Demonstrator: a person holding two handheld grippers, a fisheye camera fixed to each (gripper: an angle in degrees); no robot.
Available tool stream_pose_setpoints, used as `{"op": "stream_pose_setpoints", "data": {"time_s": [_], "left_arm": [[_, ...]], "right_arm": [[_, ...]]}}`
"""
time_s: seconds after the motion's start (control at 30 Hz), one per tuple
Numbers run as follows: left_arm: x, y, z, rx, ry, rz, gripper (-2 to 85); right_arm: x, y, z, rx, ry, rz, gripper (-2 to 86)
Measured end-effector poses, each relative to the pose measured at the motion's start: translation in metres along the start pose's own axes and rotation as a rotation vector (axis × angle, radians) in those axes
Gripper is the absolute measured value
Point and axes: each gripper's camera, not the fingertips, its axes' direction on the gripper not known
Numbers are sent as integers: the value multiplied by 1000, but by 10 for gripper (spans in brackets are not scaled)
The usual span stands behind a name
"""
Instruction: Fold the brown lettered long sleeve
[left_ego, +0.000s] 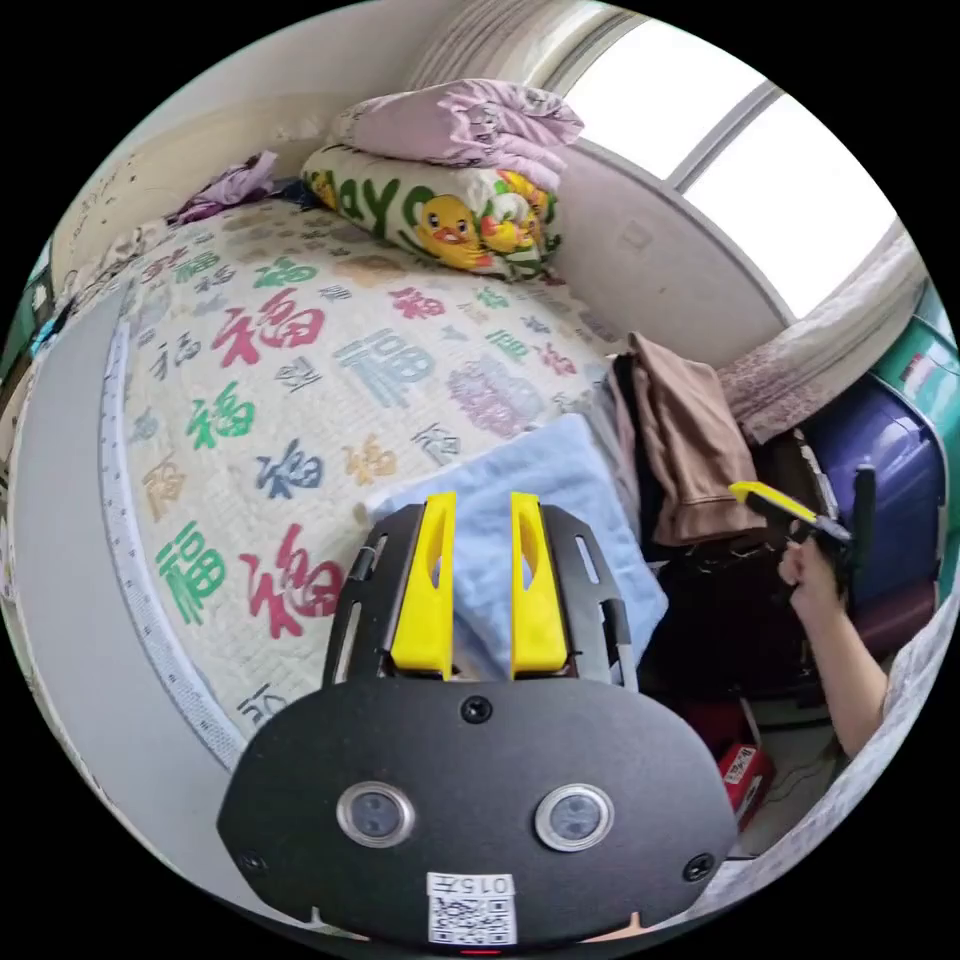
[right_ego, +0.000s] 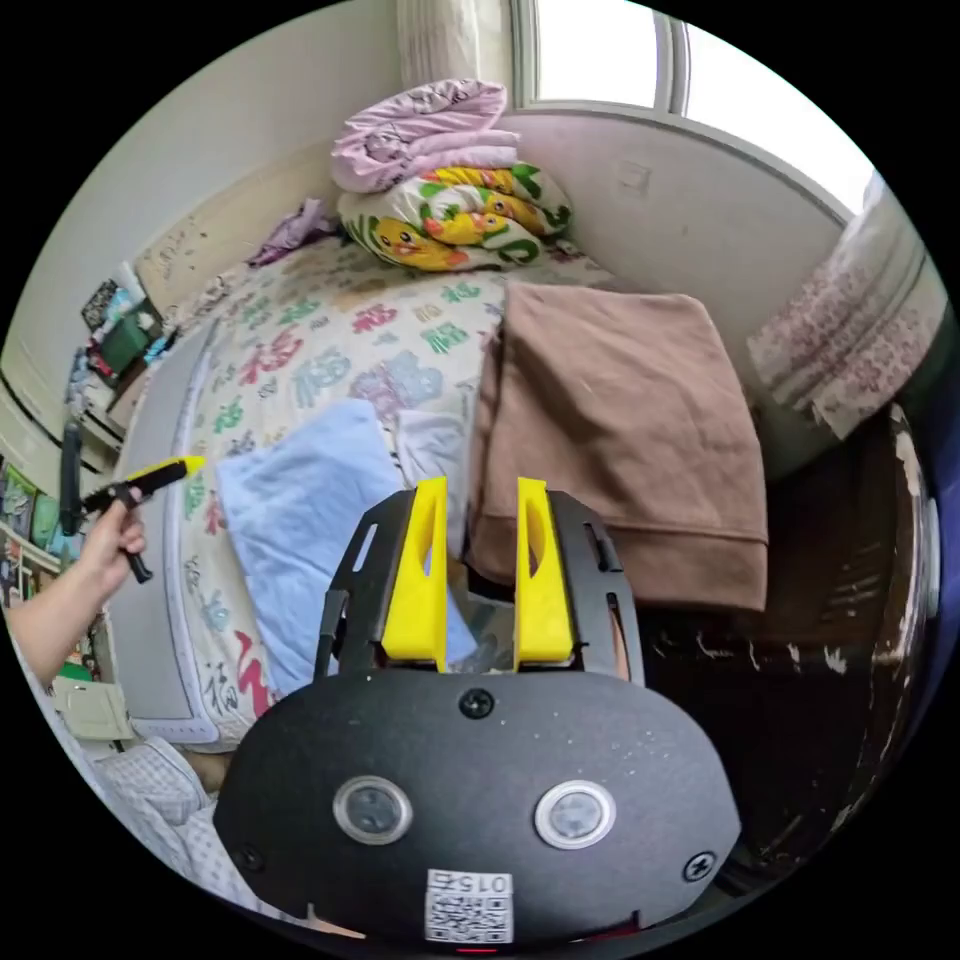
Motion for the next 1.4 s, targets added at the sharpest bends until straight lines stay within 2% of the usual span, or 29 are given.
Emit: {"op": "stream_pose_setpoints", "data": {"time_s": [0.1,0.17,0.23,0.43,0.53,0.6,0.7,0.83,0.9,0.97,1.07,1.2,1.27,1.4], "left_arm": [[39,-19,55,-67,238,13,102],[68,-29,116,-165,373,5,113],[84,-34,151,-193,441,-19,115],[100,-52,217,-271,541,-89,118],[101,-59,217,-286,570,-82,99],[98,-60,208,-276,567,-76,53],[89,-63,179,-226,691,-57,10],[81,-77,93,-45,924,25,-3],[72,-84,51,18,984,38,-4],[49,-87,-10,119,1127,27,-6],[3,-77,-106,251,1249,43,-6],[-79,-36,-229,323,1274,42,-6],[-147,12,-312,365,1180,-13,-6],[-257,102,-422,442,1057,-171,-6]], "right_arm": [[3,6,40,-125,-41,-6,164],[-7,6,58,-117,34,-34,166],[-18,5,81,-137,192,-78,157],[-7,27,89,-95,265,-147,77],[26,29,81,-85,117,-54,46],[48,30,75,-65,9,35,40],[73,38,48,68,-177,121,37],[76,36,-22,323,-326,100,32],[72,29,-51,399,-367,90,28],[65,21,-79,483,-464,56,27],[32,6,-126,570,-619,-77,25],[-45,-7,-157,586,-940,-225,23],[-89,-12,-151,528,-1093,-246,23],[-217,-9,-114,329,-1449,-206,23]]}}
